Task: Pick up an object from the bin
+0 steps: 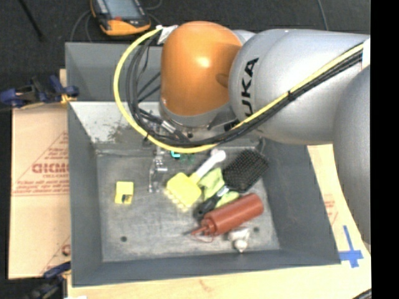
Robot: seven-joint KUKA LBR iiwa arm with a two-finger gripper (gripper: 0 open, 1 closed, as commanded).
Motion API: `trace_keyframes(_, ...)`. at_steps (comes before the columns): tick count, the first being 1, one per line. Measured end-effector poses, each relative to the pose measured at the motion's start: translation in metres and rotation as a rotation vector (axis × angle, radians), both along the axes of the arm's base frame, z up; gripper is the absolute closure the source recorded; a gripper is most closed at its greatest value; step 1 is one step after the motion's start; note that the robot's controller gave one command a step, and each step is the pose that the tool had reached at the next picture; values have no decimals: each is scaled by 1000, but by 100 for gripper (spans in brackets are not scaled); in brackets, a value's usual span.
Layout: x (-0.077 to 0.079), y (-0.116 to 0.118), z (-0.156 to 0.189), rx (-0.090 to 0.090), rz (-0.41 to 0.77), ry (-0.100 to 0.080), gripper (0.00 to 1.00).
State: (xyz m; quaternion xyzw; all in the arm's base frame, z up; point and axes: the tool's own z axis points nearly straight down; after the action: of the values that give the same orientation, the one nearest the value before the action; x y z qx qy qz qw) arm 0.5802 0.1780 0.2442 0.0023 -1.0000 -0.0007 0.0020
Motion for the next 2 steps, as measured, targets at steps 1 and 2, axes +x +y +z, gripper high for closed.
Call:
trace_keyframes(1, 2, -1, 4, 1, -4, -8, 0)
trace_keyframes(2, 0, 6, -66, 2, -39, -11, 0)
